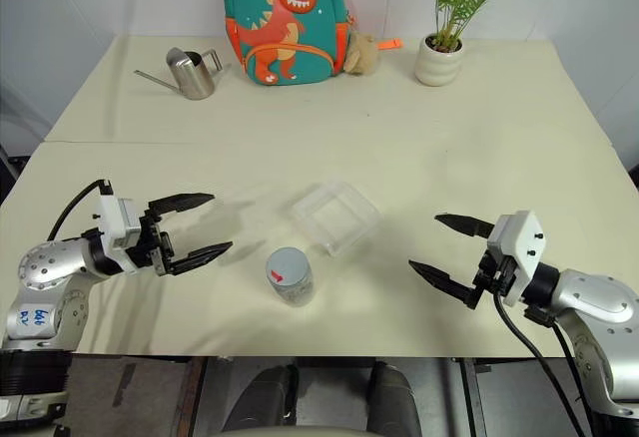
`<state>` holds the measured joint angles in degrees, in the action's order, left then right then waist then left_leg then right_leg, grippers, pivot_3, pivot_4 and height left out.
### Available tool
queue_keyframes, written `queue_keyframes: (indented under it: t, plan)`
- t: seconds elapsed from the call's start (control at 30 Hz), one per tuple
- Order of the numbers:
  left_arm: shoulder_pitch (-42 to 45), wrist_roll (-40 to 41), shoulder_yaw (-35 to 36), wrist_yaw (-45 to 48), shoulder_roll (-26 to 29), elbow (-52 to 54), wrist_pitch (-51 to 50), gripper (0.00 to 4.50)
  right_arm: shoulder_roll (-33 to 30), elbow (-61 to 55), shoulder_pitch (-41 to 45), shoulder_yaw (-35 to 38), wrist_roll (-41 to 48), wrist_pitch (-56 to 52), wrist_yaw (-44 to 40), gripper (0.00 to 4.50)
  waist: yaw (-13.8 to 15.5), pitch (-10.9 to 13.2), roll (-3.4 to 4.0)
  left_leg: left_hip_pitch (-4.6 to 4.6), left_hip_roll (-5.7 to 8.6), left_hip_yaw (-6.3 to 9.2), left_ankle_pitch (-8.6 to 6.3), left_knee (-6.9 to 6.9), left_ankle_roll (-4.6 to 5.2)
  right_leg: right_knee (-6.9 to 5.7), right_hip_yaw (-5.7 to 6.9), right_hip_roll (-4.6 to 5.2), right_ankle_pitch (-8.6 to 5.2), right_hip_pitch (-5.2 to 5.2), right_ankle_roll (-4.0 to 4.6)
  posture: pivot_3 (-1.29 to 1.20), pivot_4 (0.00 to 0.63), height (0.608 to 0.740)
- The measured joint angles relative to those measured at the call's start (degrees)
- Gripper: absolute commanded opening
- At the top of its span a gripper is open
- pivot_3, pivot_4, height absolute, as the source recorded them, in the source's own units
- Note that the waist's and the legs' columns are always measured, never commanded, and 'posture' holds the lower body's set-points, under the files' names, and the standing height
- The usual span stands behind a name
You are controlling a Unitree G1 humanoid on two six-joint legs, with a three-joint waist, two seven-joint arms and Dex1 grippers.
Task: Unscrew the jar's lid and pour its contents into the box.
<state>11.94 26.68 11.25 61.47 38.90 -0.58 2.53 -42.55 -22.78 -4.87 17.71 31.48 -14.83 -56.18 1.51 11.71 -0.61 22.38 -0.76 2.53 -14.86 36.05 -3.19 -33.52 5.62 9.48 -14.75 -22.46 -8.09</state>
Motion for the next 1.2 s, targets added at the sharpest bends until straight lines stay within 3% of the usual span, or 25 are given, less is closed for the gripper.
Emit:
queue_keyframes:
  t: [0.13, 0.27, 0.53, 0.73, 0.93, 1.2]
  plan:
    - [-1.44, 0.01, -0.06, 0.13, 0.04, 2.19, -0.76, 4.46, 0.19, 0.24, 1.88, -1.92, -0.39, 1.02, -0.59, 4.5, -0.45, 0.0, 0.0, -0.06, -0.11, -0.2, -0.01, 0.0, -0.02, 0.05, -0.04, -0.04, 0.06, -0.02, 0.09, 0.0, 0.15, 0.74]
    - [-8.98, -0.35, -1.09, -0.03, -0.15, 7.81, -0.83, 4.46, 0.47, 0.81, 5.85, -5.1, -0.74, 1.02, -1.12, 4.5, -0.7, 0.0, 0.0, -0.09, -0.15, -0.3, -0.05, -0.03, -0.04, 0.04, -0.16, -0.08, 0.05, -0.08, 0.11, 0.0, 0.15, 0.74]
    - [-19.06, -0.23, -4.22, -8.97, -7.0, 20.7, -5.01, 4.46, 0.7, -0.05, 19.65, -13.36, 1.95, -2.29, -4.28, 4.5, 0.16, 0.0, 0.0, -0.05, -0.16, -0.3, -0.05, 0.05, -0.04, 0.07, -0.25, -0.15, 0.08, -0.1, 0.14, 0.0, 0.15, 0.74]
    - [-22.94, -1.17, -8.01, -12.59, -9.16, 24.64, -5.99, 4.46, 0.68, -1.26, 21.55, -17.81, 2.78, -3.35, -7.29, 4.5, 0.13, 0.0, 0.0, -0.03, -0.15, -0.32, -0.1, 0.06, 0.03, 0.1, -0.28, -0.17, 0.08, -0.11, 0.13, 0.0, 0.15, 0.74]
    - [-23.38, -4.34, -11.26, -13.41, -10.74, 24.01, -3.41, 4.46, 0.76, -1.1, 21.88, -17.84, 2.48, -3.35, -7.21, 4.5, 0.08, 0.0, 0.0, -0.04, -0.15, -0.33, -0.11, 0.09, 0.04, 0.12, -0.28, -0.19, 0.07, -0.11, 0.15, 0.0, 0.15, 0.74]
    - [-18.74, -11.6, -17.3, -14.58, -15.88, 14.42, 4.22, 4.46, 1.4, -1.15, 21.33, -17.81, 1.79, -3.89, -5.8, 4.5, 0.12, 0.0, -0.01, -0.03, -0.16, -0.38, -0.11, 0.09, 0.05, 0.16, -0.3, -0.19, 0.08, -0.12, 0.14, 0.0, 0.15, 0.74]
